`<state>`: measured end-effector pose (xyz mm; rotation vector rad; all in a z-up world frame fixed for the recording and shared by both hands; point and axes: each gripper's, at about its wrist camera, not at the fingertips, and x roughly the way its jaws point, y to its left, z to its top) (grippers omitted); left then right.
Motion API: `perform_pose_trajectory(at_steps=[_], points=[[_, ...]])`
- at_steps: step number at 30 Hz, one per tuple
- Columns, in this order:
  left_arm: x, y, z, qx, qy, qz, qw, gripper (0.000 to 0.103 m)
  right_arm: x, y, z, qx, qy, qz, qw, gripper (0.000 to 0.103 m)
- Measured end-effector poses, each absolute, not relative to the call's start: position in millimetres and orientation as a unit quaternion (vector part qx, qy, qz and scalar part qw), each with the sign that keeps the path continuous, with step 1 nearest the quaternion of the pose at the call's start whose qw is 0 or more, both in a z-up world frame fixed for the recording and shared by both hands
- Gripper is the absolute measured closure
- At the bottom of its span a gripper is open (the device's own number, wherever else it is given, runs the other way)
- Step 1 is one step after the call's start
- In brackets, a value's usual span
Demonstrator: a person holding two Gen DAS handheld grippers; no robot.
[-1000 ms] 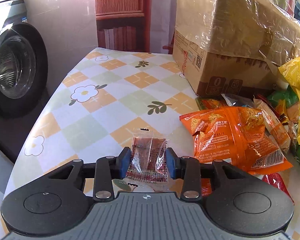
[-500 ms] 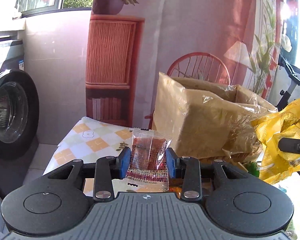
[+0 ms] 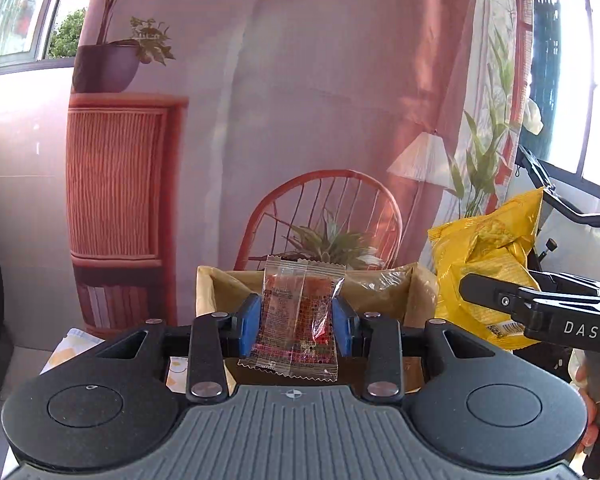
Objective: Organize snacks
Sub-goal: 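Drop the clear packet into the box with the left tool while the right tool drops the yellow bag in, then move the left tool to the orange chip bag while the right tool grasps a small red packet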
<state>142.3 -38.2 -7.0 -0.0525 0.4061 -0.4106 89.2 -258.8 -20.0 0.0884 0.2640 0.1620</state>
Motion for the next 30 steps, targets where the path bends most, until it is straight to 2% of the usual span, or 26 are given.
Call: perform_pose_trajectory(at_steps=[6,9,11,13,17,22,30], points=[[177.1,-58.9,-30.1,-0.033,0.244,-0.195,0.949,0.062,131.2,-271.9,-43.5,0.074,0.184,0.065,0.978,0.029],[185.6,-63.0,-39.0,-0.018,0.256,-0.193,0.947,0.058,140.4,-274.9,-58.7,0.082,0.221,0.062,0.970,0.028],[188.2,-65.2,-41.3,-0.011,0.259,-0.193,0.946,0.043,140.6,-277.1,-65.8,0.090,0.234,0.062,0.966,0.026],[186.9,-64.0,-41.1,-0.003,0.257,-0.191,0.947,0.036,138.3,-279.6,-68.3,0.095,0.242,0.055,0.964,0.024],[179.1,-57.3,-37.0,0.000,0.253,-0.197,0.947,0.031,125.0,-283.3,-63.7,0.100,0.229,0.048,0.967,0.015],[159.2,-38.9,-29.3,-0.004,0.251,-0.200,0.947,0.025,98.9,-283.8,-51.6,0.097,0.203,0.055,0.973,0.014],[103.7,7.0,-25.7,-0.009,0.236,-0.201,0.951,0.020,41.6,-280.3,-50.1,0.092,0.179,0.083,0.976,0.012]])
